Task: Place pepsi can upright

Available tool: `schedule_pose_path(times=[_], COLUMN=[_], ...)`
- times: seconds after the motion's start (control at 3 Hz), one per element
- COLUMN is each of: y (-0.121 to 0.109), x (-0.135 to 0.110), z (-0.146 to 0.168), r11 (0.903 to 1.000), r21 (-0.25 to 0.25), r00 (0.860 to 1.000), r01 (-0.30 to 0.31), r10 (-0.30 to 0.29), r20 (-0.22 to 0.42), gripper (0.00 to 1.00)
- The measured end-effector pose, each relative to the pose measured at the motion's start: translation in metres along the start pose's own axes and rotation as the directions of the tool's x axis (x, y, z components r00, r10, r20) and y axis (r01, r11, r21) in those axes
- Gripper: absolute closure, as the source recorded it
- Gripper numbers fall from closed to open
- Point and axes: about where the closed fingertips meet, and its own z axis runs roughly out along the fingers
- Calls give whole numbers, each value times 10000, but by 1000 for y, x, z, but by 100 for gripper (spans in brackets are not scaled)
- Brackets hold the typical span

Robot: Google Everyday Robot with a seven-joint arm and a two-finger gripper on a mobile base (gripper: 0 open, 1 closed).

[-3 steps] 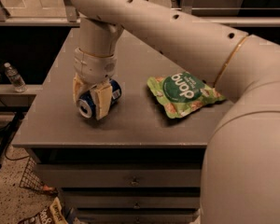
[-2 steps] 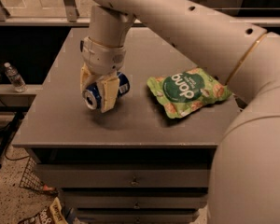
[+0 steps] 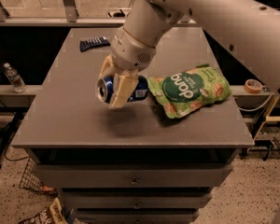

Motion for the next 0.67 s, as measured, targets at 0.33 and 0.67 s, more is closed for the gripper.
schedule_pose_path(times=[0.33,0.67], y=[-3,4], x=[-1,-2], z=[-5,-10], r11=[9991,9939], r21=[366,857], r00=[9994,9960], r01=[-200,-698], r10=[189,647], r20=[304,614], gripper=[100,100])
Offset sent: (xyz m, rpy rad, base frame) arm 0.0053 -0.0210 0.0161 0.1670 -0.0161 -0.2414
